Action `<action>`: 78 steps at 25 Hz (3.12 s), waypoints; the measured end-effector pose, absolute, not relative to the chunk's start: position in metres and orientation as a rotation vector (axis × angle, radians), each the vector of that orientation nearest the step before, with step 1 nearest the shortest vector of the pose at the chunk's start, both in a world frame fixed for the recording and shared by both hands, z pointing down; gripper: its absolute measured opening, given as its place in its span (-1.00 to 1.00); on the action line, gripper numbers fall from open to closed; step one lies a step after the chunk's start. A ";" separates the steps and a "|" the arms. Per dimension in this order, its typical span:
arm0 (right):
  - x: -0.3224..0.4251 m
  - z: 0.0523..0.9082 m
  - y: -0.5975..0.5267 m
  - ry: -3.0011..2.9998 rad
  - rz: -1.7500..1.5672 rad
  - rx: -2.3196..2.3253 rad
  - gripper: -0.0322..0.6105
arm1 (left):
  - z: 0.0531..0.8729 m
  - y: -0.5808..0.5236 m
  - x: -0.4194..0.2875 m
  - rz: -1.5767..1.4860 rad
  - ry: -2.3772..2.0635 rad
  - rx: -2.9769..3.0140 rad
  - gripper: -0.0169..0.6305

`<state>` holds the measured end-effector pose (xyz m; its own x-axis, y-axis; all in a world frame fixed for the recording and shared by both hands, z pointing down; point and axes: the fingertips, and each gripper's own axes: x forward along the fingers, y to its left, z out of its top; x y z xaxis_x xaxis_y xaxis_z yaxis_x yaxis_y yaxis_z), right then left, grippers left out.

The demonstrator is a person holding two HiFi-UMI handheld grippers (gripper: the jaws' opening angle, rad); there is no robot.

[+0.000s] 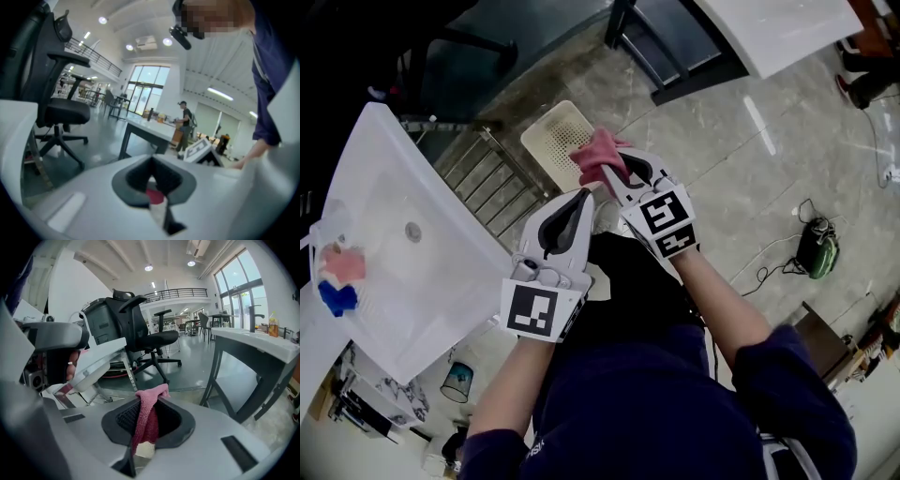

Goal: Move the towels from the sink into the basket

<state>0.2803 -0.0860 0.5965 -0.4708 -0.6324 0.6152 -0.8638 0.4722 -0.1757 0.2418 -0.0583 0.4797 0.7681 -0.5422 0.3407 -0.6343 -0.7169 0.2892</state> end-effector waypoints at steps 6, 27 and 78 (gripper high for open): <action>0.274 0.640 -0.087 -2.252 0.672 1.182 -0.73 | 0.513 -0.051 0.252 0.284 -0.926 2.508 -0.94; 0.236 0.829 -0.108 -2.168 0.713 1.044 -0.72 | 0.660 -0.067 0.212 0.336 -1.055 2.352 -0.94; 0.246 0.594 -0.084 -2.272 0.678 1.252 -0.71 | 0.492 -0.024 0.214 0.340 -0.975 2.415 -0.94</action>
